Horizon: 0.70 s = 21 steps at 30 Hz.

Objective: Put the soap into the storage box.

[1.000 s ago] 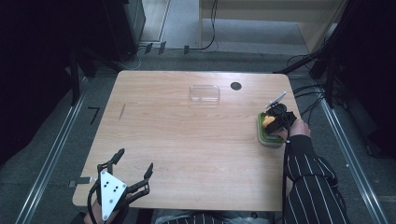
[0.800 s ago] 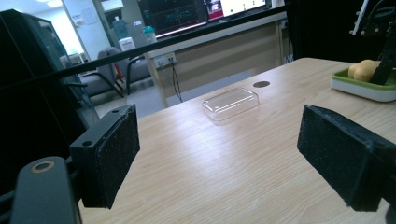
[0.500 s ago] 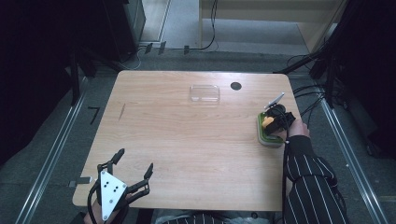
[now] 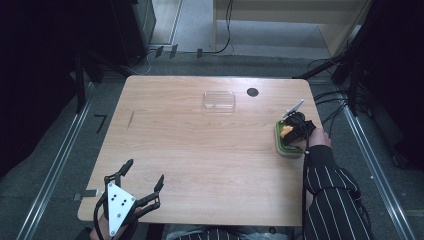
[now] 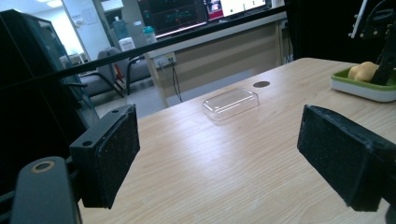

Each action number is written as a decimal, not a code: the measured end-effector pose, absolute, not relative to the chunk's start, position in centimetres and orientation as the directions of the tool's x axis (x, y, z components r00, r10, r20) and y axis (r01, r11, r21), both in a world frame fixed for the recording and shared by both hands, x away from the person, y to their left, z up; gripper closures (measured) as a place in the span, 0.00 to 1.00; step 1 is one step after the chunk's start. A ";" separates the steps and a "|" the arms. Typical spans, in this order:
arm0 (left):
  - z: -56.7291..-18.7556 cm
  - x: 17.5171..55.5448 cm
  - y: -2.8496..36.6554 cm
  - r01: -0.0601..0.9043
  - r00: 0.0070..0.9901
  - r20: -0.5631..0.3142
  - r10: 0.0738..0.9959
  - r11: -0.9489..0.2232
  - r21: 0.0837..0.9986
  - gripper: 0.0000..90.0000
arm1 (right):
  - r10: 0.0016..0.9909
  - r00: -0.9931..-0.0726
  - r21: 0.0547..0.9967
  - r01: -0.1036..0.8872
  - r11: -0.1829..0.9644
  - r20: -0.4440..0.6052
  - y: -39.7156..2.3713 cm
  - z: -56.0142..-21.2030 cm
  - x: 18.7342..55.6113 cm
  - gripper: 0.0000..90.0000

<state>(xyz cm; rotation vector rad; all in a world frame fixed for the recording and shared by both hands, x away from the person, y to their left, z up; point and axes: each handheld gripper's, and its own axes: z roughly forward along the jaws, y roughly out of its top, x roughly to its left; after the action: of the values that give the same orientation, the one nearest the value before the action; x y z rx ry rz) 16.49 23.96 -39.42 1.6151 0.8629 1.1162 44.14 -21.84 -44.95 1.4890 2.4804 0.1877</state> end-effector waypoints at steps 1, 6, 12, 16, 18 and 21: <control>-39.4 16.5 24.0 0.030 0.332 0.266 0.905 -0.292 0.956 0.14 | 0.882 -0.449 0.233 0.851 0.470 -0.139 -21.8 -45.0 44.1 0.39; -39.4 16.5 24.0 0.030 0.332 0.267 0.905 -0.294 0.955 0.14 | 0.883 -0.446 0.241 0.850 0.469 -0.146 -21.8 -44.8 44.0 0.37; -39.4 16.4 24.0 0.031 0.330 0.265 0.906 -0.291 0.956 0.14 | 0.885 -0.440 0.266 0.844 0.465 -0.150 -21.8 -44.2 43.9 0.34; -39.4 16.4 24.0 0.031 0.330 0.268 0.905 -0.295 0.955 0.14 | 0.890 -0.434 0.269 0.848 0.457 -0.144 -21.8 -43.8 43.7 0.28; -39.4 16.4 24.1 0.029 0.330 0.268 0.905 -0.294 0.955 0.14 | 0.891 -0.430 0.260 0.852 0.454 -0.145 -21.8 -43.7 43.6 0.26; -39.4 16.3 24.2 0.032 0.322 0.258 0.911 -0.283 0.959 0.14 | 0.894 -0.430 0.249 0.858 0.449 -0.127 -21.5 -43.4 43.2 0.19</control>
<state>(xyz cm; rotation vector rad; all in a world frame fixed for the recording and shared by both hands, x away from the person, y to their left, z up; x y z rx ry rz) 16.33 24.20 -39.42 1.6029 0.8752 1.1188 43.17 -21.53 -43.36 1.5184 2.4604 0.2145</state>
